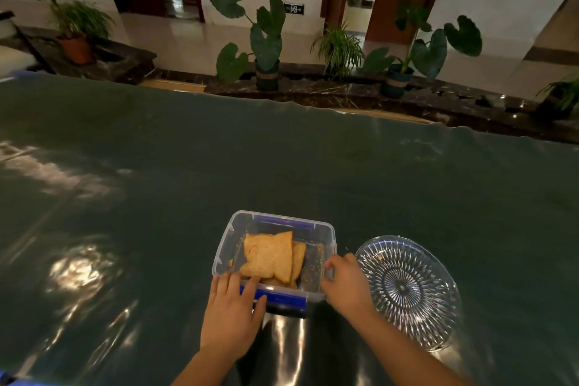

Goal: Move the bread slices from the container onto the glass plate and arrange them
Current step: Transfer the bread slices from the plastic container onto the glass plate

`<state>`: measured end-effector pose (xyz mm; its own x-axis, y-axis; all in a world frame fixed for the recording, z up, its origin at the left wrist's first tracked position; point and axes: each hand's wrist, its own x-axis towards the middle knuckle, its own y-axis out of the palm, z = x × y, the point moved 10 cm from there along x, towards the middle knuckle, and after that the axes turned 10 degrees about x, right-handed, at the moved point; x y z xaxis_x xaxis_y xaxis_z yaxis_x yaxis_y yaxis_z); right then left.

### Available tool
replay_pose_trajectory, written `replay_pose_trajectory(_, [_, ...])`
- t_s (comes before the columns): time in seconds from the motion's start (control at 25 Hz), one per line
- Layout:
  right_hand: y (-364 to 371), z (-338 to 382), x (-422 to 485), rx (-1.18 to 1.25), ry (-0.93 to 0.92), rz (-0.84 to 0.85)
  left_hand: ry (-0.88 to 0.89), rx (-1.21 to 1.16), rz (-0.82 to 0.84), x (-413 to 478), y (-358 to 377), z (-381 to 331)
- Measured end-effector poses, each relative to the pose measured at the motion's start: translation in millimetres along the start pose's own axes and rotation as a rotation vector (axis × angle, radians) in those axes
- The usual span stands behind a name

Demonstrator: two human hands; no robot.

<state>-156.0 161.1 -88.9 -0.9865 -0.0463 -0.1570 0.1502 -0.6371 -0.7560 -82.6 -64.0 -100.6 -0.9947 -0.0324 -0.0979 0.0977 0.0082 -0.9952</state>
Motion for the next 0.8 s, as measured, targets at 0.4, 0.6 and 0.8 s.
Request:
replay_pose_trajectory(0.4, [41.4, 58.5, 47.9, -0.153, -0.149, 0.21, -0.202, -0.144, -0.126, -0.5, -4.8, 1.6])
replay_pose_trajectory(0.6, [75.1, 40.8, 66.7, -0.203, 0.056, 0.292, -0.211, -0.132, -0.114, 0.8, -2.8, 2.7])
replay_pose_trajectory(0.8, [64.5, 53.0, 66.8, -0.18, 0.006, 0.129, -0.205, -0.108, -0.116, 1.0, -1.0, 1.4])
